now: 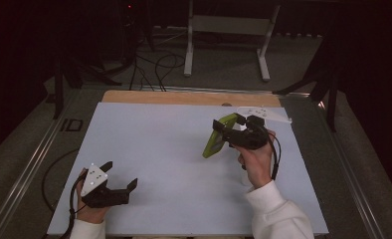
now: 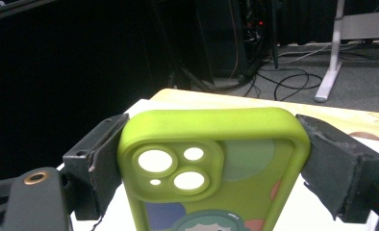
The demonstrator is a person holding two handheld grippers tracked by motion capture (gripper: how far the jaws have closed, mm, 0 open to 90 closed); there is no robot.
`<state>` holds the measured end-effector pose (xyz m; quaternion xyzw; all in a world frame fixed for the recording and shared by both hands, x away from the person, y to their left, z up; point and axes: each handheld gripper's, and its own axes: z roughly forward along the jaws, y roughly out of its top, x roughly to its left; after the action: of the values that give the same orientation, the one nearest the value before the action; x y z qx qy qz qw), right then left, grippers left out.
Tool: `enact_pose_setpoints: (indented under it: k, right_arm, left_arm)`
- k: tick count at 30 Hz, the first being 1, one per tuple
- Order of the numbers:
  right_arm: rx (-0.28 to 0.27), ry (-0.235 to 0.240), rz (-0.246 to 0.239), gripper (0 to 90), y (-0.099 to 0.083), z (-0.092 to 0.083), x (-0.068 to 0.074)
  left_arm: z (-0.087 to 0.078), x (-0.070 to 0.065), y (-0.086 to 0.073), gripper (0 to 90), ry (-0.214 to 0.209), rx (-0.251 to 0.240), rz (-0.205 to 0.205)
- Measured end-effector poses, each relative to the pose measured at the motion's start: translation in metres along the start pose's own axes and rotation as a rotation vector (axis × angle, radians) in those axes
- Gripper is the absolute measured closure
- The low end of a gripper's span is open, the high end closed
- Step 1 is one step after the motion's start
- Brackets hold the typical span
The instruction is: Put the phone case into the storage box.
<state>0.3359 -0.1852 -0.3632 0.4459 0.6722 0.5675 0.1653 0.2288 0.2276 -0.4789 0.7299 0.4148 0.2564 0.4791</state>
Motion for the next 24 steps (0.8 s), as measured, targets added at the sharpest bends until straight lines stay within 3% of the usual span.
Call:
enact_pose_setpoints:
  k: [24]
  right_arm:
    - [-0.019, -0.04, 0.019, 15.7, 0.018, 0.008, -0.014]
  left_arm:
    - [-0.001, 0.003, -0.001, 0.1, 0.039, 0.012, -0.011]
